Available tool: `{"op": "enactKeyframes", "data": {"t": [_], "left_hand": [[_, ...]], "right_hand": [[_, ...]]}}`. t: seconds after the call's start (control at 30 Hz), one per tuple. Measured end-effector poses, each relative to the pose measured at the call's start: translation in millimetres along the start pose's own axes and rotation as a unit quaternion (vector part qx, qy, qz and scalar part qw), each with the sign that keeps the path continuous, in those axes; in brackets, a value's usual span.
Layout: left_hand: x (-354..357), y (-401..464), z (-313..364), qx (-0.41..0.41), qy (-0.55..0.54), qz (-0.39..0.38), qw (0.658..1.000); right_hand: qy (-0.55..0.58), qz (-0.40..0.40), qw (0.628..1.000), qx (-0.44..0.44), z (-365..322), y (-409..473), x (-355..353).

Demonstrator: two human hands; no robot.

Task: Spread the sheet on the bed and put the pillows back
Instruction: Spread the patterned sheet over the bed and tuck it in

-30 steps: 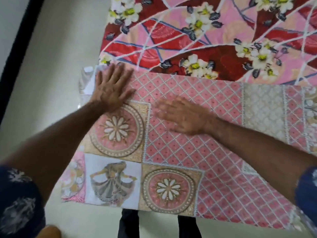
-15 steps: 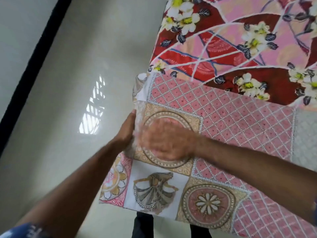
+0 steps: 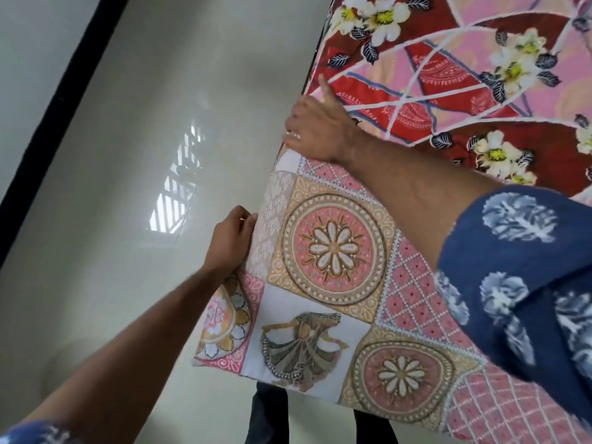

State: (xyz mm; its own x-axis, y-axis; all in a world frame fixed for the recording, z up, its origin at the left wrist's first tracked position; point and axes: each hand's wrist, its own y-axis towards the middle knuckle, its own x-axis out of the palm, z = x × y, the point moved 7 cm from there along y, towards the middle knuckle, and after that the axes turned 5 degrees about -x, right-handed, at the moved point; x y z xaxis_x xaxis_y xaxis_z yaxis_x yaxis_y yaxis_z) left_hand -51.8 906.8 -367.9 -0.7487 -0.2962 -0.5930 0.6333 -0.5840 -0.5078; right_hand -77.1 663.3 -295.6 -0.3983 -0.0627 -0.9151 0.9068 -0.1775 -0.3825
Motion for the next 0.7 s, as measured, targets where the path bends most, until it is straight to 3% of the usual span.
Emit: {"op": "enactKeyframes", "data": {"t": [0.07,0.13,0.23,0.33,0.43,0.5,0.57,0.7], "left_hand": [[-0.8,-1.3,1.9,0.013,0.058,0.005,0.998],[-3.6,-1.3,-3.7,0.006,0.078,0.018,0.997],[-21.6,-5.6,-7.9,0.023,0.004,0.102,0.995],[-36.7,-20.9,14.3,0.120,-0.034,0.132,0.983],[-31.4,-38.8,55.0,0.249,0.048,0.070,0.965],[-8.5,-54.7,72.9,0.339,0.146,-0.004,0.930],[19.8,-74.1,69.7,0.412,0.254,-0.065,0.873],[38.8,-112.6,34.4,0.471,0.367,-0.034,0.801]], "right_hand": [[0.010,-0.016,0.998,0.067,6.9,7.4,-4.6],[0.089,0.046,0.990,0.096,9.5,-2.0,-16.5],[0.141,0.132,0.980,0.045,-17.1,-56.8,-20.2],[0.077,0.075,0.993,-0.048,-78.3,-143.6,23.7],[0.090,0.056,0.993,-0.050,-123.5,-214.8,59.7],[0.078,0.051,0.992,-0.088,-155.0,-241.4,74.3],[0.058,0.063,0.985,-0.150,-183.4,-257.1,83.5],[0.009,0.067,0.964,-0.256,-224.8,-288.9,111.8]]}}
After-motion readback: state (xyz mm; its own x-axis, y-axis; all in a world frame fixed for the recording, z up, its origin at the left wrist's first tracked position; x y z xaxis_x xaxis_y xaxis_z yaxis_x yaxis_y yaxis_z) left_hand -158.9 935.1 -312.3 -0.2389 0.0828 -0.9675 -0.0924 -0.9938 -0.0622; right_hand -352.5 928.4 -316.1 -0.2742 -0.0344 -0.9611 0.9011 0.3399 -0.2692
